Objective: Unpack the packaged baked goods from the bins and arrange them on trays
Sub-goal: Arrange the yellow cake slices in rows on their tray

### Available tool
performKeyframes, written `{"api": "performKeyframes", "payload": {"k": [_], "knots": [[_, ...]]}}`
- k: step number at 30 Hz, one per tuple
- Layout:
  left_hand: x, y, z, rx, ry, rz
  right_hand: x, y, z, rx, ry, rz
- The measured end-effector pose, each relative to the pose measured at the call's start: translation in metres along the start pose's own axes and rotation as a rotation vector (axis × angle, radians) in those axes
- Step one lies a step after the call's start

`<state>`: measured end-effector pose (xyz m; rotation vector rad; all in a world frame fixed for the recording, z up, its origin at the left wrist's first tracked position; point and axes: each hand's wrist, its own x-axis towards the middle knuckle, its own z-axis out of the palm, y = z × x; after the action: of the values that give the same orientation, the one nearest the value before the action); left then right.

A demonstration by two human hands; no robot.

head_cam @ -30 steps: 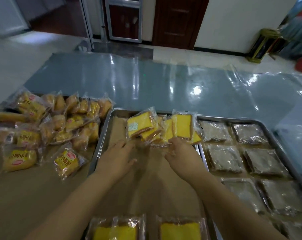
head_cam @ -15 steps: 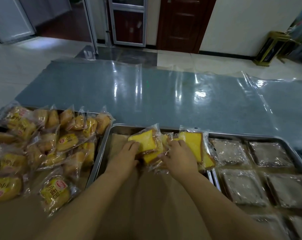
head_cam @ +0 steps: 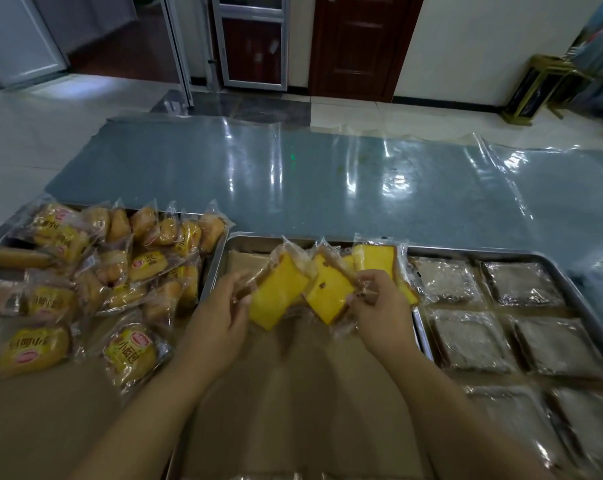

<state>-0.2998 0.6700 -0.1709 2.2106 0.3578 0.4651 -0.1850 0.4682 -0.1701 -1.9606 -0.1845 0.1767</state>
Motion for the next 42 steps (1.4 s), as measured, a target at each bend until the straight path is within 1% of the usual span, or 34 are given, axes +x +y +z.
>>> {"api": "performKeyframes", "payload": {"k": [3,7,9,12,15,17,18,20,21,24,26,28,30,31,34,42], "knots": [[-0.013,-0.003,-0.012,-0.070,-0.078,-0.091,-0.020,0.003,-0.017,0.056,0.014,-0.020],[-0.024,-0.010,-0.019,-0.085,-0.307,-0.207,-0.042,0.006,-0.041,0.063,0.043,-0.032],[-0.027,-0.013,-0.019,-0.017,-0.414,-0.238,-0.051,0.008,-0.051,0.103,0.041,-0.037],[-0.029,-0.013,-0.015,0.108,-0.474,-0.234,-0.061,0.011,-0.064,0.119,0.010,-0.020],[-0.028,-0.010,-0.008,0.322,-0.515,-0.110,-0.066,0.019,-0.071,0.060,-0.120,0.060],[-0.029,-0.007,0.000,0.506,-0.490,-0.043,-0.069,0.025,-0.072,-0.121,-0.210,0.138],[-0.031,-0.005,0.004,0.577,-0.460,-0.017,-0.070,0.029,-0.072,-0.284,-0.225,0.136],[-0.039,-0.001,0.013,0.646,-0.392,0.047,-0.074,0.036,-0.068,-0.648,-0.189,0.032],[-0.044,0.001,0.017,0.639,-0.375,0.072,-0.079,0.037,-0.066,-0.760,-0.153,-0.032],[-0.065,0.006,0.032,0.629,-0.435,0.103,-0.093,0.037,-0.056,-0.921,-0.095,-0.184],[-0.080,0.005,0.040,0.725,-0.499,0.110,-0.101,0.042,-0.051,-0.967,-0.125,-0.268],[-0.092,0.000,0.043,0.776,-0.505,0.110,-0.108,0.047,-0.046,-0.949,-0.275,-0.247],[-0.099,-0.004,0.042,0.720,-0.475,0.106,-0.115,0.055,-0.043,-0.983,-0.415,-0.225],[-0.101,-0.005,0.040,0.674,-0.462,0.093,-0.117,0.058,-0.043,-1.014,-0.441,-0.234],[-0.107,-0.009,0.032,0.593,-0.441,0.086,-0.123,0.061,-0.044,-1.028,-0.425,-0.240],[-0.132,-0.006,0.021,0.608,-0.359,0.057,-0.138,0.057,-0.044,-1.070,-0.402,-0.205]]}}
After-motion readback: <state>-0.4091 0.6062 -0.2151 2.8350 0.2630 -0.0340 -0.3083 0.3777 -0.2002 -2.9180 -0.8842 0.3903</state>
